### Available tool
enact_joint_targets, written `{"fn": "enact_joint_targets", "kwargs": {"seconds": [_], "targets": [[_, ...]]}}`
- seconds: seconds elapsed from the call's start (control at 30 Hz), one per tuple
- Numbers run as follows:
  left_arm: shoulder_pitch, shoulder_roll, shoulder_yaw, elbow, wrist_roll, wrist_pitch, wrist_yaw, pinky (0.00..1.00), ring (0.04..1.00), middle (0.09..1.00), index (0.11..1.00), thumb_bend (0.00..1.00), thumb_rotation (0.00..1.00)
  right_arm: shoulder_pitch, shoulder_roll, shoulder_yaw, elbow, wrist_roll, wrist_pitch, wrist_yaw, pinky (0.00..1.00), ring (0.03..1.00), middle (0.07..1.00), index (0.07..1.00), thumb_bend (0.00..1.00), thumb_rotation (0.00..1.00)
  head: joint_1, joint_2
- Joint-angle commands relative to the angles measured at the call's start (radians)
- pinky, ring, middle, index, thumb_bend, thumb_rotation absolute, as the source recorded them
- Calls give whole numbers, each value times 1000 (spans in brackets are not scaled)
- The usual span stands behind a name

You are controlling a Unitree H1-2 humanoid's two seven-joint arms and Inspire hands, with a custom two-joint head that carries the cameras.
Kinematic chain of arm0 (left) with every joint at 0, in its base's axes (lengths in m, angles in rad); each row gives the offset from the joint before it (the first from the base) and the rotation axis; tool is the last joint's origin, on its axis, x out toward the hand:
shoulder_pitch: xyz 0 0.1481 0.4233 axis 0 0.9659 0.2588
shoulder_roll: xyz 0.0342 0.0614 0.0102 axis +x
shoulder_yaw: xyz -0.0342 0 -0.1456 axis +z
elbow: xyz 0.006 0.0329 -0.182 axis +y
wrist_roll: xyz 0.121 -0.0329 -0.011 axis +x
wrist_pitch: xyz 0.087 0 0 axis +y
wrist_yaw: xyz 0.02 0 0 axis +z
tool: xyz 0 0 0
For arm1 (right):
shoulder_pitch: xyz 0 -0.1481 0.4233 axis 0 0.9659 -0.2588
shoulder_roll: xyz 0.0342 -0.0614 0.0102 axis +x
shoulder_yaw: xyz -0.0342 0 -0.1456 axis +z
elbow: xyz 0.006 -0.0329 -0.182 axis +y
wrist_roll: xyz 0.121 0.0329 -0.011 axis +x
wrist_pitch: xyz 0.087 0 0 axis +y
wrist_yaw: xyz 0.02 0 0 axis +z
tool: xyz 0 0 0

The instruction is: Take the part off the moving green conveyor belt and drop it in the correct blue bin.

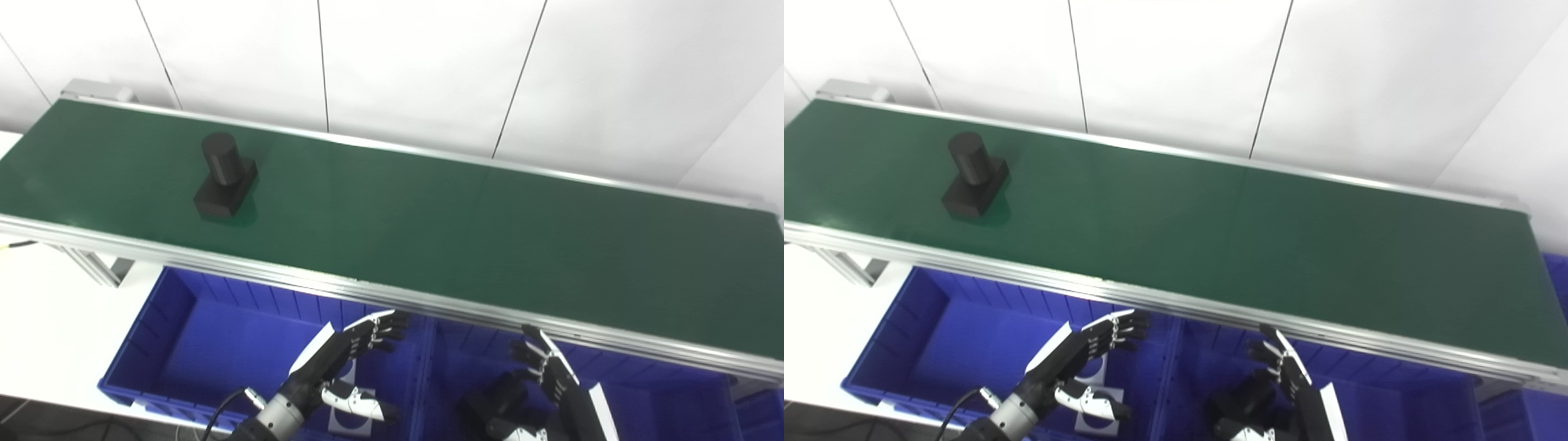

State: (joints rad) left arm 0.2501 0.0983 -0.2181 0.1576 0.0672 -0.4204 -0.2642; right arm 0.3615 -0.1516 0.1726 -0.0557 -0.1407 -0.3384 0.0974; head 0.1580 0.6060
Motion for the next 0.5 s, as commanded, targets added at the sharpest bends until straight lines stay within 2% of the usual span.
{"fn": "enact_joint_targets", "kwargs": {"seconds": [0.0,0.47], "targets": [[-13,-1,-4,-6,-2,-46,12,744,803,839,836,937,292,-7,1,-6,-12,2,-64,-7,700,794,812,906,886,383,1,-1],[-24,4,-26,28,0,-49,39,726,786,828,828,928,270,-11,4,-7,17,2,-89,-11,694,794,813,906,879,368,-10,-49]]}}
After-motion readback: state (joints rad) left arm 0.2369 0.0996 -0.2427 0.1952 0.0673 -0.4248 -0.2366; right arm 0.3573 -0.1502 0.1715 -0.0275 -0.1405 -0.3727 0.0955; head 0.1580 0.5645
